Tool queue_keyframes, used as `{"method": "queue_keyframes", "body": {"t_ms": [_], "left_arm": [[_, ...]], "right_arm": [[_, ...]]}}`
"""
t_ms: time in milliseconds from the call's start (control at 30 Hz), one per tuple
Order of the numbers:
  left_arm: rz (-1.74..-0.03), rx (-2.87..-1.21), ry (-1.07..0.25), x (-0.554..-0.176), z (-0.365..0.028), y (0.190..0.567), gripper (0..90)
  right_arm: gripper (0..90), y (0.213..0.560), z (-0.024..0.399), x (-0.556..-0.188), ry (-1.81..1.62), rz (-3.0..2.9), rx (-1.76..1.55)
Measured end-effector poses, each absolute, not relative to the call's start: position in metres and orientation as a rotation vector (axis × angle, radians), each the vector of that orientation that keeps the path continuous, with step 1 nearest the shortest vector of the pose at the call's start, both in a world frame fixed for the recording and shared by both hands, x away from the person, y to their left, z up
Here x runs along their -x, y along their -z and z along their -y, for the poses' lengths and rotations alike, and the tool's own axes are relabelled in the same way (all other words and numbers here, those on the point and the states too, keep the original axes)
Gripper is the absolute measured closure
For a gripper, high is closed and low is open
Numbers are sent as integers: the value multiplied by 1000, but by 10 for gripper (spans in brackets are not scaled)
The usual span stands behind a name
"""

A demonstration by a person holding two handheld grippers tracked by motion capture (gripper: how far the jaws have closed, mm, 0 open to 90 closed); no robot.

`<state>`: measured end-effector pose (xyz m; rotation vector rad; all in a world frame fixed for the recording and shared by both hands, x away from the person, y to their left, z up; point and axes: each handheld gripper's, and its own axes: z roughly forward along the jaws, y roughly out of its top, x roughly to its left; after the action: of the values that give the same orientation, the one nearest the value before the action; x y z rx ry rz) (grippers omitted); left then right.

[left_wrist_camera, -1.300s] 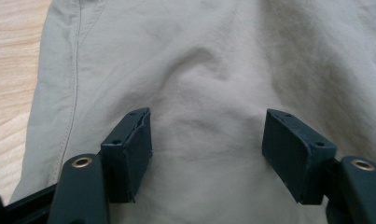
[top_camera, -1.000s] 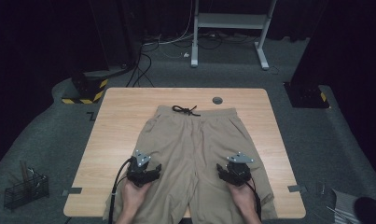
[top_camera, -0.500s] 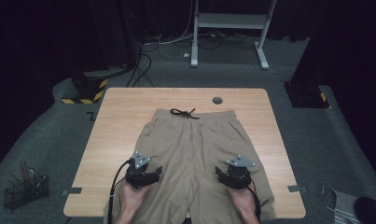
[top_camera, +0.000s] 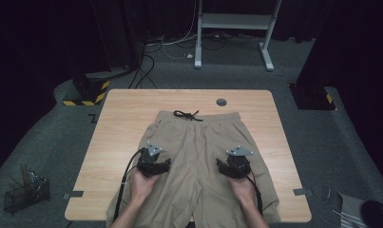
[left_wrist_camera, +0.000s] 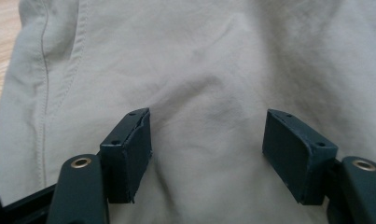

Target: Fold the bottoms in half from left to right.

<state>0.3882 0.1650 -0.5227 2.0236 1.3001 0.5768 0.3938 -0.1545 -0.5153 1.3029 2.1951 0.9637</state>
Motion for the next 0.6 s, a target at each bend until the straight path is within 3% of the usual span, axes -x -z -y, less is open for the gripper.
{"method": "queue_keyframes", "body": {"t_ms": [600], "left_arm": [[-1283, -1989, -594, -374, -168, 527, 318]], "right_arm": [[397, 524, 156, -382, -944, -2196, -1298]]}}
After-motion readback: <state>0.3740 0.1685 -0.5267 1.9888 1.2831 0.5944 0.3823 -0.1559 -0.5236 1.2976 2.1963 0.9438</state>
